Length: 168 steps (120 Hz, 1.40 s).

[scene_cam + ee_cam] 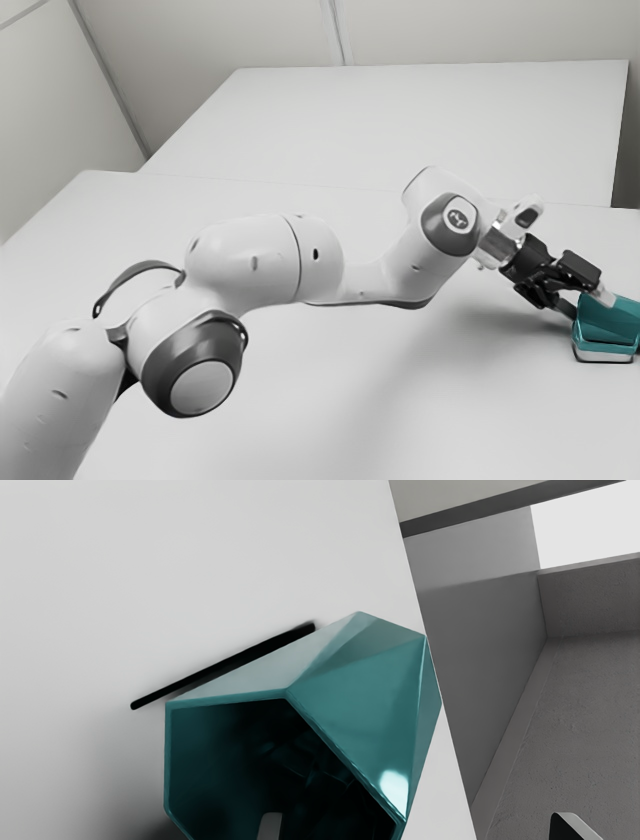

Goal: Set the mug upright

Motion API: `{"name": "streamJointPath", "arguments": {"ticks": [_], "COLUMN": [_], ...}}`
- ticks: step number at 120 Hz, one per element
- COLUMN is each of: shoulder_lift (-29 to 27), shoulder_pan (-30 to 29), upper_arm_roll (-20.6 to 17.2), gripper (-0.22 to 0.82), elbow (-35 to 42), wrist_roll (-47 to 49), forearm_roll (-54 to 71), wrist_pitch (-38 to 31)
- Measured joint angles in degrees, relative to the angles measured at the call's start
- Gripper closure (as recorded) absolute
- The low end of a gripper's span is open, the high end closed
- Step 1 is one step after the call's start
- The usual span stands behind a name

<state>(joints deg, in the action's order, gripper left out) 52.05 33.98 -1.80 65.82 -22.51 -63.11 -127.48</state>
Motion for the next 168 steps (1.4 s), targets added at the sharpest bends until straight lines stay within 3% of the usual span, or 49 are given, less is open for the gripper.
{"name": "streamJointPath", "arguments": {"ticks": [52,124,168], "shoulder_lift": [2.32,2.37,-0.97], "shoulder_pan": [1.42,1.88,1.83], "upper_arm_roll": [0.04,0.44,0.65], "gripper": [0.08,0.66,0.76], "elbow": [-3.06,-3.30,-2.74], "wrist_roll": [0.08,0.10,0.40], "forearm_roll": [-0.51,-0.72,-0.11], "wrist_pitch": [-0.43,-1.25,-1.19]}}
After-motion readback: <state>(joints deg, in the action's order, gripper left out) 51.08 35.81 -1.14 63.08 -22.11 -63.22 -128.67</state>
